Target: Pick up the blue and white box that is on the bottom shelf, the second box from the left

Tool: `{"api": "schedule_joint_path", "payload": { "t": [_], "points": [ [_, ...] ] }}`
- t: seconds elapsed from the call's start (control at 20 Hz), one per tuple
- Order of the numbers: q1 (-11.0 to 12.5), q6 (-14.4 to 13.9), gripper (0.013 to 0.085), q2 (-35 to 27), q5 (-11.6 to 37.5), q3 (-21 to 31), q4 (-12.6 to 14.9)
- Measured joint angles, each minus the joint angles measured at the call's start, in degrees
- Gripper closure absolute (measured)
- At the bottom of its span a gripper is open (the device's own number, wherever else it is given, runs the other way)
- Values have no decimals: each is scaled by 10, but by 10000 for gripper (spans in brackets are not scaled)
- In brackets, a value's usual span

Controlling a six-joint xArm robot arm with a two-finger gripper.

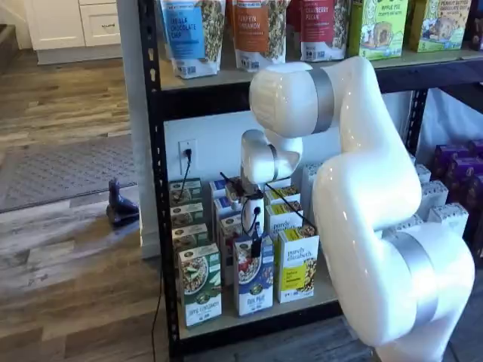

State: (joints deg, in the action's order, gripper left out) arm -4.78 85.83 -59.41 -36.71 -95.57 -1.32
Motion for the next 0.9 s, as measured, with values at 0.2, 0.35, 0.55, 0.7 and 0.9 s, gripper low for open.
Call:
{"api": "schedule_joint_path", "payload": {
  "t": [0.2, 0.35, 0.55, 0.7, 0.9],
  "points": [
    [-4, -14, 130, -6, -1, -5, 12],
    [-7, -21, 130, -11, 2, -7, 17],
    [-9, -33, 130, -17, 0, -11, 31],
    [-9, -38, 130, -20, -1, -12, 35],
    [-12, -44, 130, -27, -1, -15, 40]
  ]
}}
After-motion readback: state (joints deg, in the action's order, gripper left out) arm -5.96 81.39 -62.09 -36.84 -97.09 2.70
